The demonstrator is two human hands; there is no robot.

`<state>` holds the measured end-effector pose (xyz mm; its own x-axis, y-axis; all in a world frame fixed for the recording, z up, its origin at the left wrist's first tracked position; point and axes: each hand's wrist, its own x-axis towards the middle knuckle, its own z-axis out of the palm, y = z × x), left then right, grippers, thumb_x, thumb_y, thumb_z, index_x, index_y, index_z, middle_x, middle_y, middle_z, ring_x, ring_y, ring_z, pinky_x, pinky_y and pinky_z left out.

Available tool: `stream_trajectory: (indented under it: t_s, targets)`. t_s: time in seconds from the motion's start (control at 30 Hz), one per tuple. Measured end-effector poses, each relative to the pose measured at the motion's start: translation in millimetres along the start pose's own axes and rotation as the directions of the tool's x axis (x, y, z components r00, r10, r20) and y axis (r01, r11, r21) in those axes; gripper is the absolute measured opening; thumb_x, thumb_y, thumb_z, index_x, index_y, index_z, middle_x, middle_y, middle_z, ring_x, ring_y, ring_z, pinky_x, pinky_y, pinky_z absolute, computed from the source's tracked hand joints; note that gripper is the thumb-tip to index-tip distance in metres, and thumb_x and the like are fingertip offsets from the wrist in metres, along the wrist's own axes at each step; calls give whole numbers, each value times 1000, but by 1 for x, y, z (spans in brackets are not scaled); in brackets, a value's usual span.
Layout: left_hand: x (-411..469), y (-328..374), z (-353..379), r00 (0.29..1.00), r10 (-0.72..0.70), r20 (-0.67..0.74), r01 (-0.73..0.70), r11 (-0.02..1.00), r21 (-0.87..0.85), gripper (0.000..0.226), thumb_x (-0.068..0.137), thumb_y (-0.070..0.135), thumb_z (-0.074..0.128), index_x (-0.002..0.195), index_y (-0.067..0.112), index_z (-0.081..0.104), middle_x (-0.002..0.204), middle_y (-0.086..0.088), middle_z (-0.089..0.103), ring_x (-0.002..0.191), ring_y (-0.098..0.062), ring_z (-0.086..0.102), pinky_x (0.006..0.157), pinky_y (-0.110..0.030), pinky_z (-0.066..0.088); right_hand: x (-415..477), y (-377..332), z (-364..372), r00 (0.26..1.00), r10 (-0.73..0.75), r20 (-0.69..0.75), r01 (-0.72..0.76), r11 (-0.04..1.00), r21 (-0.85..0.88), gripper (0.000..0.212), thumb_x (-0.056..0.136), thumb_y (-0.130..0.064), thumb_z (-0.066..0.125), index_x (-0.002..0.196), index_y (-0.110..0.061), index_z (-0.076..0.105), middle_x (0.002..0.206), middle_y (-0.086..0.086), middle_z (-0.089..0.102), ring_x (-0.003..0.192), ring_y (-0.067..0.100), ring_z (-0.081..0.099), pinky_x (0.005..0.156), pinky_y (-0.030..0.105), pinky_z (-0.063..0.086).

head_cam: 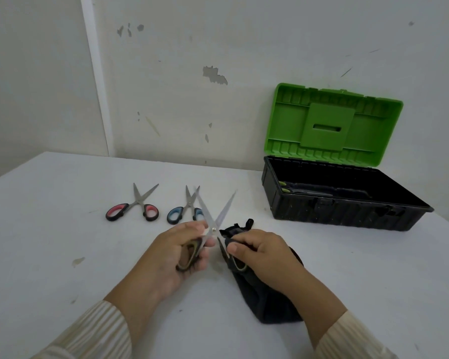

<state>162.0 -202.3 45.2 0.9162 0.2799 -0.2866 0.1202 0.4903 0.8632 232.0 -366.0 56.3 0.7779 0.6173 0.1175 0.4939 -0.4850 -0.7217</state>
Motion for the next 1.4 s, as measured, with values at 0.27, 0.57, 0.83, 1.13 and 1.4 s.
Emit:
stream_trajectory:
  t_s: [0.27, 0.57, 0.83, 1.13, 1.4]
  targets:
    - [1, -24, 15, 996, 67, 52, -41, 918, -394, 32, 72, 20, 61, 102, 9, 65, 92, -8, 75, 80, -16, 67, 80, -31, 52, 1, -2, 15, 985, 119, -121, -75, 946, 316, 15, 86, -24, 60, 84, -15, 72, 80, 8, 71, 71, 11, 59, 76, 33, 52]
    - [6, -15, 9, 975, 85, -205, -125, 973, -192, 24, 98, 35, 44, 94, 21, 63, 89, -9, 66, 78, -23, 65, 67, -36, 52, 4, 6, 6, 980, 195, -38, -167, 915, 367, 11, 78, -15, 70, 83, -24, 73, 80, -6, 71, 74, 1, 63, 70, 11, 47]
    - [-2, -14, 16, 957, 218, -191, -152, 939, 310, 20, 97, 32, 47, 89, 17, 57, 82, -2, 65, 62, -21, 69, 47, -28, 52, 8, 24, -34, 806, 261, -532, 8, 892, 451, 25, 79, -4, 64, 82, -28, 67, 82, 1, 67, 74, 12, 59, 73, 24, 48]
    - [-5, -20, 20, 928, 366, -66, -258, 762, 594, 30, 94, 24, 52, 77, 5, 67, 64, -3, 72, 51, -15, 69, 48, -16, 45, 13, -2, 12, 918, -295, -265, 228, 940, -255, 14, 88, -12, 55, 96, -15, 66, 95, 4, 60, 88, 13, 54, 75, 12, 37]
    - [-9, -19, 21, 942, 324, -86, -236, 823, 517, 25, 94, 23, 54, 80, 6, 67, 62, -1, 72, 49, -12, 67, 43, -15, 42, 13, -2, 8, 914, -269, -305, 204, 952, -228, 14, 88, -11, 57, 94, -14, 69, 94, 5, 63, 90, 15, 56, 82, 27, 47]
